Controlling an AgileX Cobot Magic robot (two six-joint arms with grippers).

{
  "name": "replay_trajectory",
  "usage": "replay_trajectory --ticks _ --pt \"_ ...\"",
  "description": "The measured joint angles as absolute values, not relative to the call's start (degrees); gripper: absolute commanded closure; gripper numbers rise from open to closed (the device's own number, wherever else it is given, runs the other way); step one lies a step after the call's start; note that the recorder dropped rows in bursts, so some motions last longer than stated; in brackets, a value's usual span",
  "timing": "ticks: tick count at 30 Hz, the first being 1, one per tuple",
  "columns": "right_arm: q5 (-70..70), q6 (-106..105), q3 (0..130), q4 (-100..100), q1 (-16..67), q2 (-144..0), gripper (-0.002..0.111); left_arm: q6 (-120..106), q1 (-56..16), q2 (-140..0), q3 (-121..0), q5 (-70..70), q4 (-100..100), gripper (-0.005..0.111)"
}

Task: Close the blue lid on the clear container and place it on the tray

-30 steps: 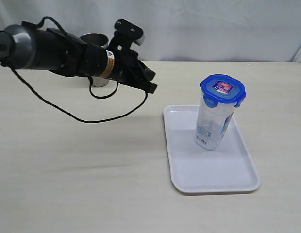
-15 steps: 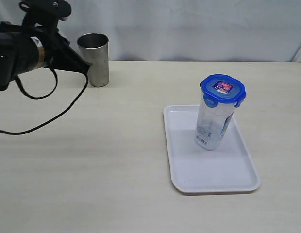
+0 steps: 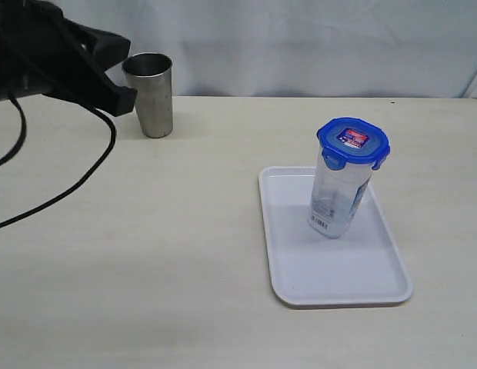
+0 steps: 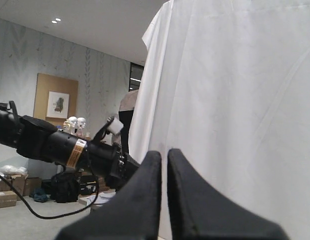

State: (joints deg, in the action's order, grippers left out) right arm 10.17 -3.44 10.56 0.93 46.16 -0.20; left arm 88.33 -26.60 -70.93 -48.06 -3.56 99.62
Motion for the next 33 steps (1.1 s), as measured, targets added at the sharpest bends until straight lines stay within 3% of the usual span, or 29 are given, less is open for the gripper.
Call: replay_trajectory --ticks 10,24,26,33 --pt "10.2 -3.4 10.6 0.5 46.2 -0.2 0.104 88.2 -26.6 -62.1 -48.1 -6.6 99.8 0.107" --pt "10.2 -3.4 10.6 0.5 46.2 -0.2 0.104 88.2 -26.6 -61.4 -48.1 -6.6 99.8 0.107" --pt "10.2 -3.4 10.6 0.5 46.2 -0.2 0.104 88.2 -26.6 -61.4 -48.1 -6.6 92.8 0.107" --pt "10.2 -3.4 10.6 0.5 46.2 -0.2 0.104 77.1 -25.8 -61.1 -47.7 -5.6 39.4 0.107"
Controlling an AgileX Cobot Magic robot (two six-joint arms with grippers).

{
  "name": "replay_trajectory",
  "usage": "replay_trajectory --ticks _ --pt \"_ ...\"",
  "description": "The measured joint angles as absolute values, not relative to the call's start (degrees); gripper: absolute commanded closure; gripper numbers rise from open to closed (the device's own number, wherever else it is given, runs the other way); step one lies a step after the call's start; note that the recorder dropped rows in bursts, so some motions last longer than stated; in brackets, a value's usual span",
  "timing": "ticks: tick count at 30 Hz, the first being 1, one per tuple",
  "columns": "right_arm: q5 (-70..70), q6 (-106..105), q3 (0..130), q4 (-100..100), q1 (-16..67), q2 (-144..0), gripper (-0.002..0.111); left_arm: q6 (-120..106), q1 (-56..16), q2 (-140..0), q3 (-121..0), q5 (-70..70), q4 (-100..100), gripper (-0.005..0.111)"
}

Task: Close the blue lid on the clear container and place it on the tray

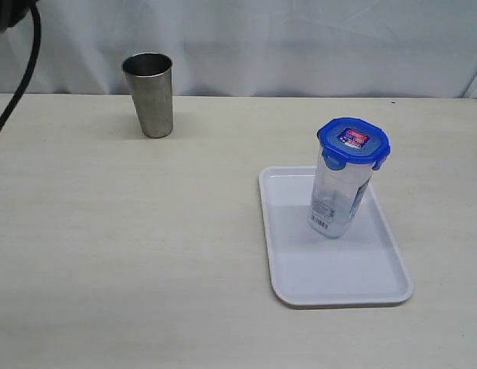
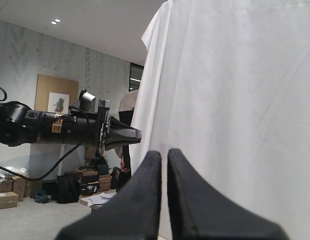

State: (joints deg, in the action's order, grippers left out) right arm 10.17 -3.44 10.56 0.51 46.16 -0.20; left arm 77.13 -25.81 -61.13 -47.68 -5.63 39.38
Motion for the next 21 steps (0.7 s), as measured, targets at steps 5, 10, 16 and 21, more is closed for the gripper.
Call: replay_trajectory --ticks 5,10,16,21 --pt "10.2 -3.4 10.6 0.5 46.2 -0.2 0.104 32.7 -25.5 -60.0 -44.4 -5.9 11.7 0.107" --pt "10.2 -3.4 10.6 0.5 46.2 -0.2 0.104 6.6 -25.5 -56.6 -37.3 -10.5 5.4 0.107" --pt "10.2 -3.4 10.6 0.5 46.2 -0.2 0.104 -13.6 -25.5 -48.6 -26.7 -12.6 4.6 0.107" --pt "10.2 -3.4 10.6 0.5 46.2 -0.2 0.104 -19.9 -24.6 -40.6 -20.3 -12.7 4.4 0.107"
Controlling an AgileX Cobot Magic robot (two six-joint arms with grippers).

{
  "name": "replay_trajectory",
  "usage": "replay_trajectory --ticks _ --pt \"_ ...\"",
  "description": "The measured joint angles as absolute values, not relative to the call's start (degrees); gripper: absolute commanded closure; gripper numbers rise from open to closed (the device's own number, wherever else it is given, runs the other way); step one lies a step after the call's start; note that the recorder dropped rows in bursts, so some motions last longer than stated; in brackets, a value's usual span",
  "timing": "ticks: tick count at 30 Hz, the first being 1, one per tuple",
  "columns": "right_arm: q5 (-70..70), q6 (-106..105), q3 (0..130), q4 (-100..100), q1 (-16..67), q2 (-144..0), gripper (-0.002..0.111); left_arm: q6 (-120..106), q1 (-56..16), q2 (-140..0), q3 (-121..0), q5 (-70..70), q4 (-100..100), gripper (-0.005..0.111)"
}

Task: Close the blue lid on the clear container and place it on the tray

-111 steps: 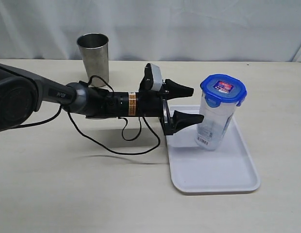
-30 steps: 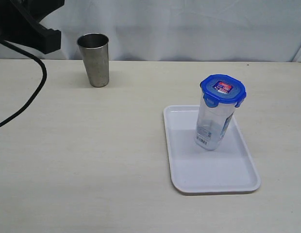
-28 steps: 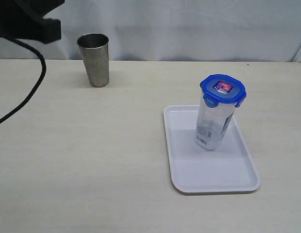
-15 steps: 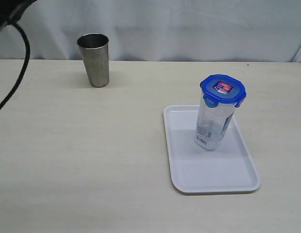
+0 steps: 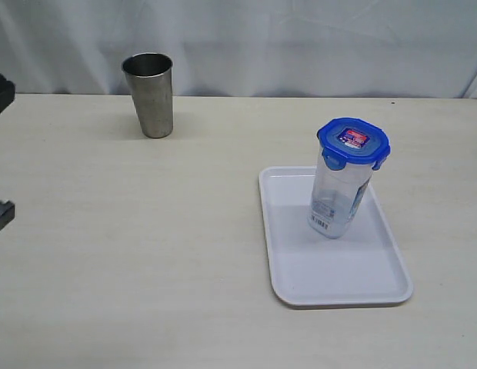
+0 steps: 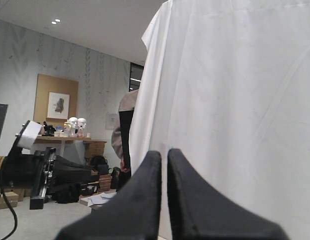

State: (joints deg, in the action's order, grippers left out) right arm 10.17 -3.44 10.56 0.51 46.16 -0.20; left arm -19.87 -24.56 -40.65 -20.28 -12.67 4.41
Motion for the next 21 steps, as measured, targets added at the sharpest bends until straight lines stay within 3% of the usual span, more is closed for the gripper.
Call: replay_trajectory --ticks 11,21 --pt "10.2 -3.4 10.6 0.5 46.2 -0.2 0.104 -12.4 -12.5 -23.5 -10.1 -12.5 4.4 0.107" --pt "10.2 -3.4 10.6 0.5 46.2 -0.2 0.104 -6.6 -8.7 -11.2 -5.5 -12.2 5.2 0.107"
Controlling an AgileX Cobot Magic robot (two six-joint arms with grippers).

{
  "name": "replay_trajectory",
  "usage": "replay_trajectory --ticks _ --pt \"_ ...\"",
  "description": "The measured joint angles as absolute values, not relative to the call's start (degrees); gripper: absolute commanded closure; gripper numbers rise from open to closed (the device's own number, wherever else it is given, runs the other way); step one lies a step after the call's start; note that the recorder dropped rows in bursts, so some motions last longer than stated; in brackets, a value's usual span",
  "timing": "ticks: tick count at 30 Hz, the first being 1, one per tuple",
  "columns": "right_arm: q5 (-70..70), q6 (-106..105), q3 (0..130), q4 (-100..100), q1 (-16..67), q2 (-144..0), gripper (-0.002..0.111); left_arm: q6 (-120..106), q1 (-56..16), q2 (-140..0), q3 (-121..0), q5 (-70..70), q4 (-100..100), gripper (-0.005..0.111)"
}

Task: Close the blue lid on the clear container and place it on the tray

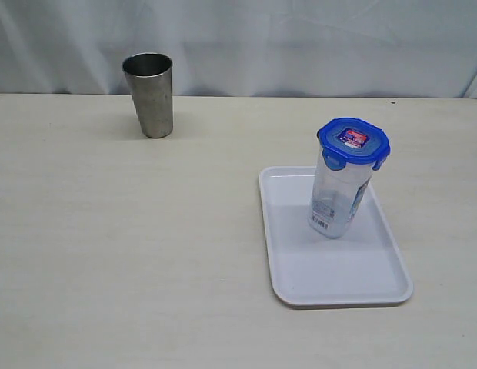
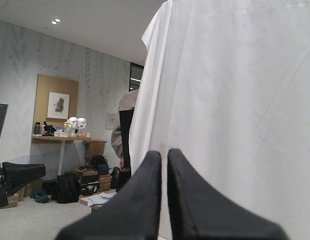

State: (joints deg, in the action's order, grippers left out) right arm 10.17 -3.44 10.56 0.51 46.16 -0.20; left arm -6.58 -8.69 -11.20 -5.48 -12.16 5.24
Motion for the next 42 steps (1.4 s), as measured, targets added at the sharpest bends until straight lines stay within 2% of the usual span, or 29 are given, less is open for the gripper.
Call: replay_trajectory --ticks 11,37,42 --pt "10.2 -3.4 10.6 0.5 46.2 -0.2 0.104 -6.1 -8.7 -0.6 -3.6 -5.6 5.2 0.107" --pt "10.2 -3.4 10.6 0.5 46.2 -0.2 0.104 -5.0 -7.3 -0.1 -0.2 0.9 4.3 0.107" --pt "10.2 -3.4 10.6 0.5 46.2 -0.2 0.104 -3.4 -7.3 -0.1 -0.2 9.5 4.2 0.107"
